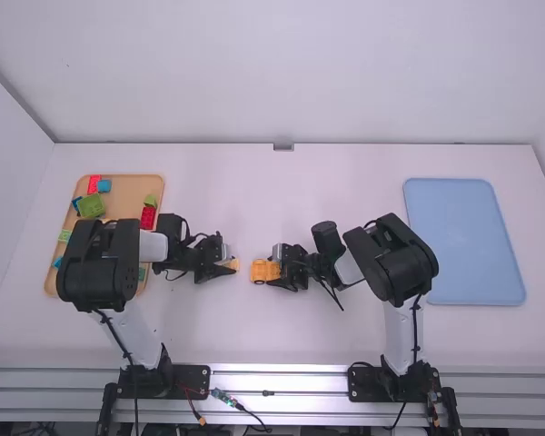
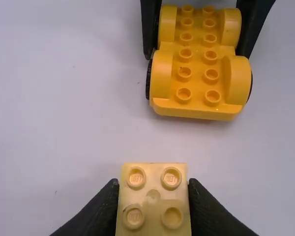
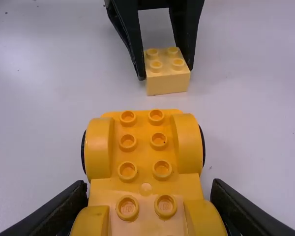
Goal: Assemble lego blocks to make yellow taxi
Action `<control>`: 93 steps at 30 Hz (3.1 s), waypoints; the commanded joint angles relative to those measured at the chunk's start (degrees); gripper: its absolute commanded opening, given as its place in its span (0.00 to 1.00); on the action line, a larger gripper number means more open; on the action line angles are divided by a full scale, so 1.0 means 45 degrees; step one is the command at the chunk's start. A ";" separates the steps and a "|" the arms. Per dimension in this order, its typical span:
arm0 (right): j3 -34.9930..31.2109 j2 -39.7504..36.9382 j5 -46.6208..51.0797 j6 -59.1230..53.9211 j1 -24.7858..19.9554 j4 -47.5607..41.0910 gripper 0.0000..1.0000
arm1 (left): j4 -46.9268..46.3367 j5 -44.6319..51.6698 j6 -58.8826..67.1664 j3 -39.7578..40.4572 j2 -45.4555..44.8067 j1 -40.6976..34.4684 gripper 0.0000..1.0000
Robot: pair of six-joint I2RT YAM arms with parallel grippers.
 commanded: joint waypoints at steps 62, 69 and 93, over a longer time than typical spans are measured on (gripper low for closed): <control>0.0063 0.0140 0.0010 -0.0005 0.0029 0.0015 0.65 | 0.1715 -0.1297 -0.3978 -0.0573 -0.2189 -0.3900 0.05; 0.0063 0.0140 0.0010 -0.0010 0.0029 0.0015 0.65 | 0.1972 -0.1156 -0.3988 -0.0699 -0.2189 -0.3900 0.06; 0.0063 0.0140 0.0019 -0.0010 0.0029 0.0019 0.65 | 0.1972 -0.1195 -0.4444 -0.0758 -0.2189 -0.3929 0.07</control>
